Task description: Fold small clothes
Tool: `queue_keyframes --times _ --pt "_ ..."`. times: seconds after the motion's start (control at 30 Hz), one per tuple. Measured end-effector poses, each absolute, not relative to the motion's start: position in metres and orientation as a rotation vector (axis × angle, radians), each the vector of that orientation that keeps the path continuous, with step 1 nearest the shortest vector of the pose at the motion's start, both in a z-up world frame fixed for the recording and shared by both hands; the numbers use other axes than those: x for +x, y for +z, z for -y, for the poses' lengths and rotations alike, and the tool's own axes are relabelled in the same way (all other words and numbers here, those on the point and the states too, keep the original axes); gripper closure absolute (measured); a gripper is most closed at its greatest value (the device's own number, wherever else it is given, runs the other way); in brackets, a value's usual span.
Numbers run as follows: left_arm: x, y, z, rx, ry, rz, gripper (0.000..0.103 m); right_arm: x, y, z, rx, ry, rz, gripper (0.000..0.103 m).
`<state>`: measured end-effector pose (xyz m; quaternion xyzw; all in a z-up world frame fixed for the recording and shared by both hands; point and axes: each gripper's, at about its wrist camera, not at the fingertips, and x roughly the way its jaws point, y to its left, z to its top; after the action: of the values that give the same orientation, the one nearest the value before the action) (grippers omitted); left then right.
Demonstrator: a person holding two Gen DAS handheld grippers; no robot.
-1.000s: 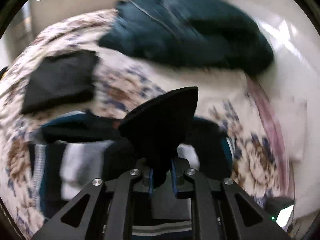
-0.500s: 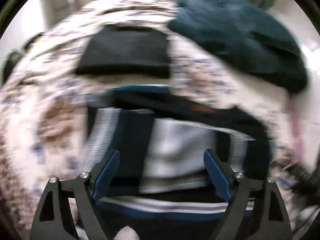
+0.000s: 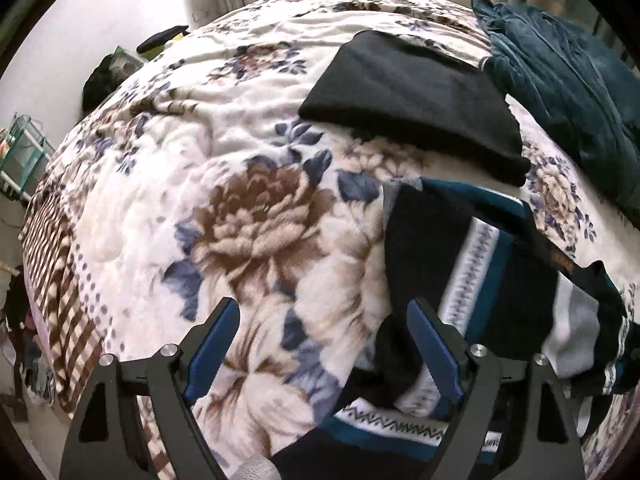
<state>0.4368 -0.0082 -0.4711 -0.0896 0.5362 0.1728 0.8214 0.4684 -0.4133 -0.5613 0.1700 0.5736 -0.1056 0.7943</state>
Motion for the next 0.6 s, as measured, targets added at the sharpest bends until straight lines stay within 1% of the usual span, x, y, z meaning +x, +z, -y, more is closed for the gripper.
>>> queue_keyframes --times 0.1,0.2,0.33,0.37,0.43,0.47,0.5,0.53,0.6 --pt "0.457 -0.480 0.018 -0.192 0.326 -1.152 0.018 0.470 -0.574 0.439 0.421 -0.219 -1.297 0.094" --pt "0.483 -0.495 0.035 -0.160 0.270 -1.171 0.018 0.467 -0.587 0.447 0.390 -0.255 -1.334 0.094" --pt "0.516 -0.532 0.051 -0.040 0.245 -1.237 0.018 0.463 -0.610 0.460 0.463 -0.273 -1.392 0.093" --pt "0.522 -0.544 0.051 -0.020 0.235 -1.271 0.018 0.463 -0.614 0.462 0.486 -0.261 -1.411 0.088" --pt "0.526 -0.552 0.045 -0.026 0.221 -1.307 0.018 0.460 -0.608 0.464 0.489 -0.253 -1.405 0.077" --pt "0.524 -0.547 0.041 -0.027 0.222 -1.294 0.018 0.458 -0.603 0.465 0.483 -0.249 -1.386 0.062" --pt "0.521 -0.541 0.039 -0.021 0.227 -1.280 0.018 0.454 -0.595 0.466 0.480 -0.251 -1.356 0.050" --pt "0.515 -0.531 0.036 -0.031 0.220 -1.255 0.018 0.448 -0.586 0.467 0.492 -0.254 -1.314 0.048" --pt "0.506 -0.520 0.034 -0.056 0.192 -1.222 0.018 0.439 -0.578 0.467 0.533 -0.211 -1.276 0.047"
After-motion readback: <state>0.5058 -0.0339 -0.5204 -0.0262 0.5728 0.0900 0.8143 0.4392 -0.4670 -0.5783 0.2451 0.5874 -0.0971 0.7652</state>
